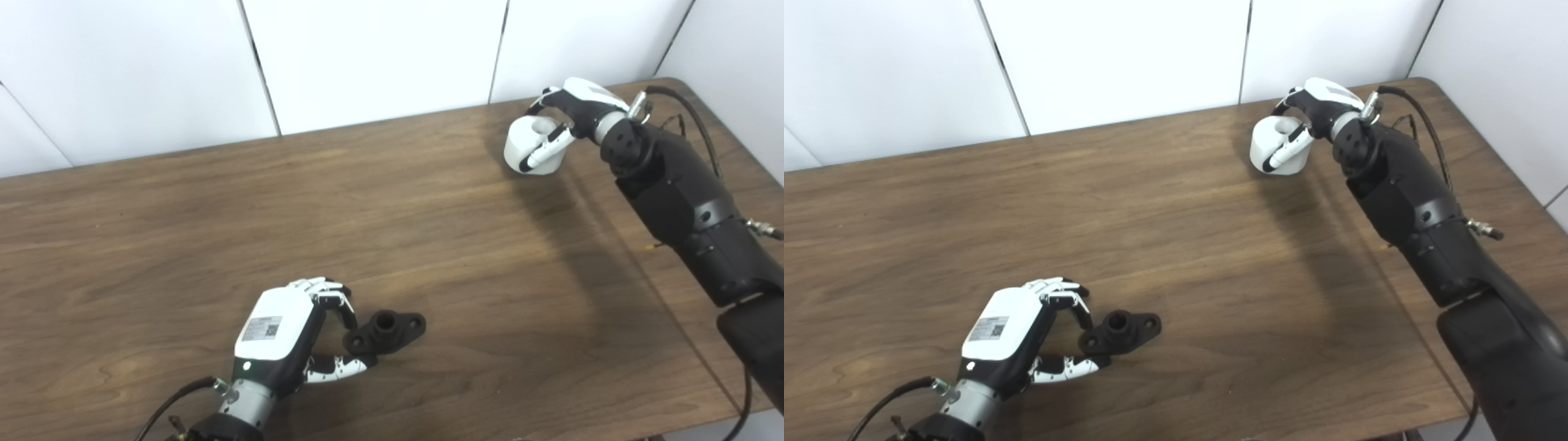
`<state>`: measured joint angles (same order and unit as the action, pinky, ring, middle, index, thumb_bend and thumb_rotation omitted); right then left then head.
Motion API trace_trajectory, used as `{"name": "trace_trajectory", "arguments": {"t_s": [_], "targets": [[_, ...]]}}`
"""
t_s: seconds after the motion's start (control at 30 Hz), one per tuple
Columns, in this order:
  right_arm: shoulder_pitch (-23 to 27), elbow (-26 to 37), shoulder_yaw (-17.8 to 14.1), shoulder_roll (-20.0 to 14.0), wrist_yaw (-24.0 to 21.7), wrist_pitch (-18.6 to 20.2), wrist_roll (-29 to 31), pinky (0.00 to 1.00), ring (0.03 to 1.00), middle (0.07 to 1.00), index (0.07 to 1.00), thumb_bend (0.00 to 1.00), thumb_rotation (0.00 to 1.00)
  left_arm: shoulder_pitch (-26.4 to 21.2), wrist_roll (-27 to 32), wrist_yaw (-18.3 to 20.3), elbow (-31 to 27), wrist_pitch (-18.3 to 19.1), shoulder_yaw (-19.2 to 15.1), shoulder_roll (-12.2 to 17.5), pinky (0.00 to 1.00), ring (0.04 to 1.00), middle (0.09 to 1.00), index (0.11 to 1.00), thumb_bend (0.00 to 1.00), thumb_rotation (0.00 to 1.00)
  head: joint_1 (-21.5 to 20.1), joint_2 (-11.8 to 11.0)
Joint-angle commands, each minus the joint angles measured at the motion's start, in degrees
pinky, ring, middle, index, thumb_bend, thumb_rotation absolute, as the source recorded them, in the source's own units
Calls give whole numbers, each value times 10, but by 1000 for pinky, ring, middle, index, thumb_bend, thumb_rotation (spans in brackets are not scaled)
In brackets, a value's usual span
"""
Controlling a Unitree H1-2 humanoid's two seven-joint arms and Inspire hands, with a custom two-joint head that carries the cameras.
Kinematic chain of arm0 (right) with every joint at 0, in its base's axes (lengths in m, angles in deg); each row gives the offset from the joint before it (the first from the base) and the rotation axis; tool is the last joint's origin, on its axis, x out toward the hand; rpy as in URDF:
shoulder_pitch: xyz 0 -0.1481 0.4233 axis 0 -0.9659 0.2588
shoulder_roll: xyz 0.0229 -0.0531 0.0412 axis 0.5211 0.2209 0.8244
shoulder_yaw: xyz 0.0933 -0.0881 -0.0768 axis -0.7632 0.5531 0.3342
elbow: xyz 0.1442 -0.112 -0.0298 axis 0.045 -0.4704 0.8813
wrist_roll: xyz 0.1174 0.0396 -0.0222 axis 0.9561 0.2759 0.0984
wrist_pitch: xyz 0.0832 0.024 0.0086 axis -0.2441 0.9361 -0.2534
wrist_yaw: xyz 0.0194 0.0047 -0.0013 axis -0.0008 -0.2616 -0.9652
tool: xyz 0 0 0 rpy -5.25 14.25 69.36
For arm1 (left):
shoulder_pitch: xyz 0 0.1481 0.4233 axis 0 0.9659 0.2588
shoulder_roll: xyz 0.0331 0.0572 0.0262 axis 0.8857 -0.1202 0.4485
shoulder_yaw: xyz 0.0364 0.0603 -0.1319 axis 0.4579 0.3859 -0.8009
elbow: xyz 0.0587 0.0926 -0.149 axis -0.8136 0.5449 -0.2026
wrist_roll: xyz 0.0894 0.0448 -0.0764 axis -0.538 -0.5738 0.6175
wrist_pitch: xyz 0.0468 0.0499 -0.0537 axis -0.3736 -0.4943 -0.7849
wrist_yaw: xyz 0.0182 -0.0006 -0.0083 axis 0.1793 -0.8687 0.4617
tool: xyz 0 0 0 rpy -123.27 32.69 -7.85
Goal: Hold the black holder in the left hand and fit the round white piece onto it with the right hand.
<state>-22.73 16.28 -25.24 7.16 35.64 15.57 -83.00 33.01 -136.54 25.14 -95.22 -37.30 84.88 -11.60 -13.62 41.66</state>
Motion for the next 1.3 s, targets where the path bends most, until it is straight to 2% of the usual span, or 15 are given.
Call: {"name": "trace_trajectory", "arguments": {"t_s": [0.0, 0.7, 0.9, 1.0, 1.03, 1.07, 1.13, 1.27], "targets": [[31, 17, -9, -16, 18, -11, -8, 982, 1000, 950, 696, 851, 237, 23, -21, 47, 56, 45, -6, 15, 828, 835, 782, 491, 516, 52, 0, 0], [19, 28, -13, -8, 52, -14, -16, 974, 974, 912, 643, 830, 202, 23, -26, 54, 52, 49, -7, 13, 828, 835, 783, 491, 516, 53, -3, 3], [16, 22, -14, -5, 69, -23, -16, 940, 961, 893, 618, 821, 185, 23, -23, 56, 49, 48, -8, 14, 830, 836, 784, 491, 515, 52, -3, 4], [14, 17, -12, -4, 77, -32, -18, 885, 940, 873, 591, 816, 172, 24, -20, 55, 47, 48, -9, 13, 830, 835, 783, 491, 515, 52, -3, 4], [14, 17, -11, -4, 79, -33, -18, 876, 937, 865, 541, 674, 158, 25, -18, 54, 47, 47, -9, 13, 830, 835, 783, 491, 515, 51, -2, 5], [13, 15, -11, -3, 81, -35, -18, 870, 934, 859, 510, 586, 150, 25, -18, 54, 46, 47, -9, 13, 830, 835, 783, 491, 515, 51, -2, 5], [12, 13, -10, -2, 88, -39, -21, 847, 919, 836, 490, 533, 141, 25, -18, 55, 46, 47, -10, 13, 829, 835, 783, 491, 515, 51, -4, 5], [8, 13, -10, -2, 99, -54, -23, 823, 906, 815, 486, 525, 138, 23, -20, 57, 46, 48, -11, 14, 826, 834, 783, 491, 516, 51, -5, 5]]}}
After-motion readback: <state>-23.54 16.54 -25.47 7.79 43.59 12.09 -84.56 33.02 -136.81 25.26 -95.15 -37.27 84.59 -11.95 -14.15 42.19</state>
